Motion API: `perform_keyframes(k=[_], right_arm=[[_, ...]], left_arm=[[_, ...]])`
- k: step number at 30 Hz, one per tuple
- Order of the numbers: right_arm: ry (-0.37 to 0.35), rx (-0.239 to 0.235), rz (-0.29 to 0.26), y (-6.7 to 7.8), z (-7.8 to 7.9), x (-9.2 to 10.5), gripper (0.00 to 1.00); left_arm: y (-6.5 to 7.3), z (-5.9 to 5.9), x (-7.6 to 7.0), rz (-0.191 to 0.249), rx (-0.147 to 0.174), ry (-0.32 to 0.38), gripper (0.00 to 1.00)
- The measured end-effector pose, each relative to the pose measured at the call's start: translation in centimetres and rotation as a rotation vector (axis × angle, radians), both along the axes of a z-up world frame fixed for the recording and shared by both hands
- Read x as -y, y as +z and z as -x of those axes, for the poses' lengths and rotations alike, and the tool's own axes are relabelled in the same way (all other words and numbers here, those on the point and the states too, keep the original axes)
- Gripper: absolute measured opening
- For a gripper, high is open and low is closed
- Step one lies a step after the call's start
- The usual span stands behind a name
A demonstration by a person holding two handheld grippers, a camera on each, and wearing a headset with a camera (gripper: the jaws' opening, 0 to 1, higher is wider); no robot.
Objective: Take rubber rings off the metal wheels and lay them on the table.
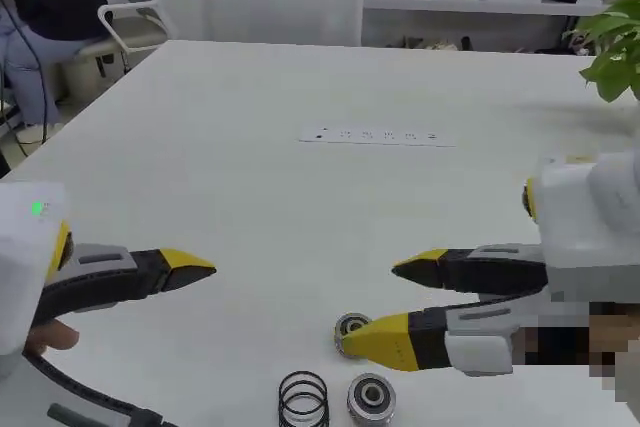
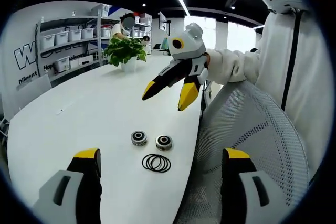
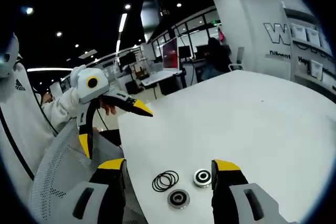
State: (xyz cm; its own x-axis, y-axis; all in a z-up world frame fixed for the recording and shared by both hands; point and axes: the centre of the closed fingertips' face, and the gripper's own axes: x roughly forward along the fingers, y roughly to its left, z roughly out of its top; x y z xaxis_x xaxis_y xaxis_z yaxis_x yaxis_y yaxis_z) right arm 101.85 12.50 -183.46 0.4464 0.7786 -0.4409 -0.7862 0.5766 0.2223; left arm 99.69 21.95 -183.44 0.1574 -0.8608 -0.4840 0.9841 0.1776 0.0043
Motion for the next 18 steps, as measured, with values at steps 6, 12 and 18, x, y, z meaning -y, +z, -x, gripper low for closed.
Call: perform_keyframes(k=[6,12,18], right_arm=[[0.005,0.012,0.038,-0.4,1.7,2.0,0.77],[0.018,0.010,0.076,-1.3,3.4,3.7,0.84],[0.001,-0.002,0.091,-1.8,4.0,4.8,0.88]], left_arm=[[1.2,0.5,-0.7,0.024,0.022,0.014,0.96],[1.1,0.2,-2.0,0.027,0.023,0.060,0.97],[0.6,0.2,-3.2,0.033,0.016,0.107,0.97]])
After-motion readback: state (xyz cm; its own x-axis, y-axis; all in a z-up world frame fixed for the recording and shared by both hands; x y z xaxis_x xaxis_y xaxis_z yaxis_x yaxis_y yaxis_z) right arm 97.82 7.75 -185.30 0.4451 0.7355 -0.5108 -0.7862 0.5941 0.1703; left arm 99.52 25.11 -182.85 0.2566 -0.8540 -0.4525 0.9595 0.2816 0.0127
